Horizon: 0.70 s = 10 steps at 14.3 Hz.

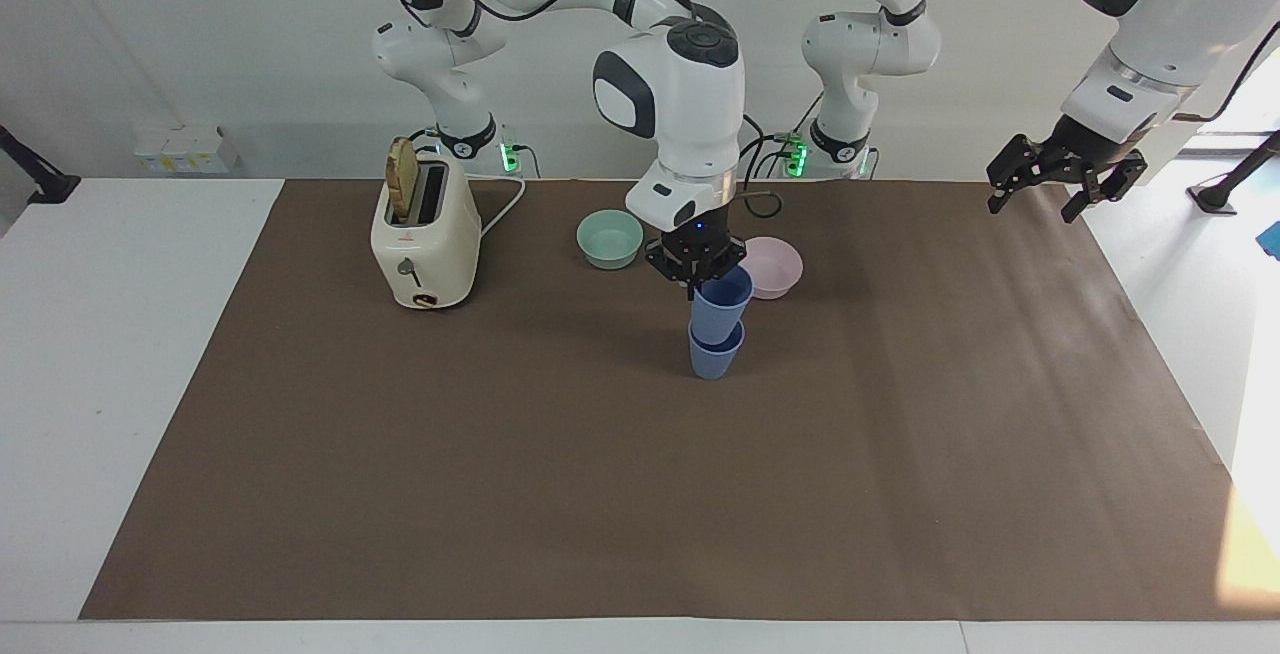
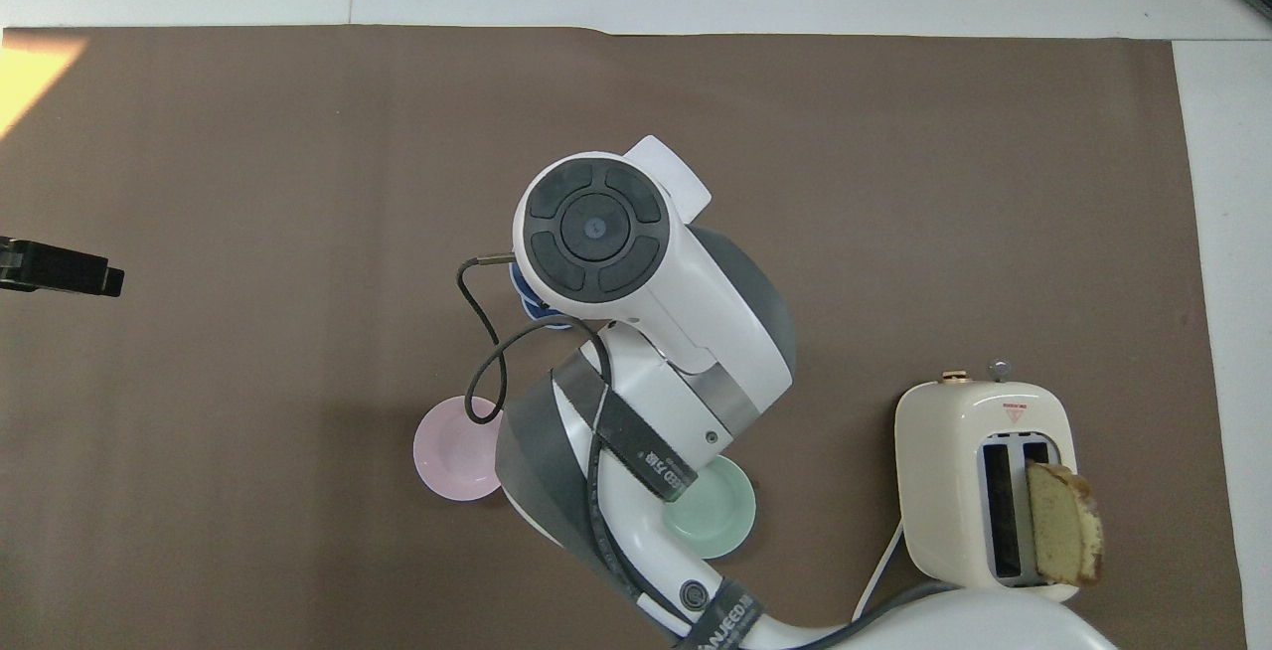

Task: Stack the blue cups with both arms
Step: 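Lower the held cup into the center cup and open the right gripper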

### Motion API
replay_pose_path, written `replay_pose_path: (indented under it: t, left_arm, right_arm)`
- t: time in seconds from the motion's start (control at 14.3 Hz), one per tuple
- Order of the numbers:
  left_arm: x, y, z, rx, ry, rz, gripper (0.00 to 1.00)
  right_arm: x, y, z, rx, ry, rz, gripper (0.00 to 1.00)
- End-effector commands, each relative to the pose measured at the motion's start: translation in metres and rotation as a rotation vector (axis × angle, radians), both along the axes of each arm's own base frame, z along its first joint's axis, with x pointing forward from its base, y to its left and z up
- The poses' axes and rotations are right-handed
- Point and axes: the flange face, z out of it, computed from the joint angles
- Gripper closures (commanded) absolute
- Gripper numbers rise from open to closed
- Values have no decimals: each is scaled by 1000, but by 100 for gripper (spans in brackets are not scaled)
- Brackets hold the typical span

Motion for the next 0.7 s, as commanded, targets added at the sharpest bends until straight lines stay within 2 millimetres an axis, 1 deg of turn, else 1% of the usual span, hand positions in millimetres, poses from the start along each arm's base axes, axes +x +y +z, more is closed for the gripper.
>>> replay_pose_path:
  t: [0.0,0.14,0.28,0.63]
  left_arm:
    - [5,4,4,20,4,-5,0]
    - [4,3,6,15,3,-5,0]
    - [4,3,4,15,7,-4,0]
    - [3,3,5,14,6,-3,0]
  right_arm:
    - [-2,8,0,4,-8,-20,100]
    - [-3,7,-9,-11,3,-19,100]
    - [-4,6,-22,-26,12,-17,100]
    - [-2,7,-34,-13,-1,-15,100]
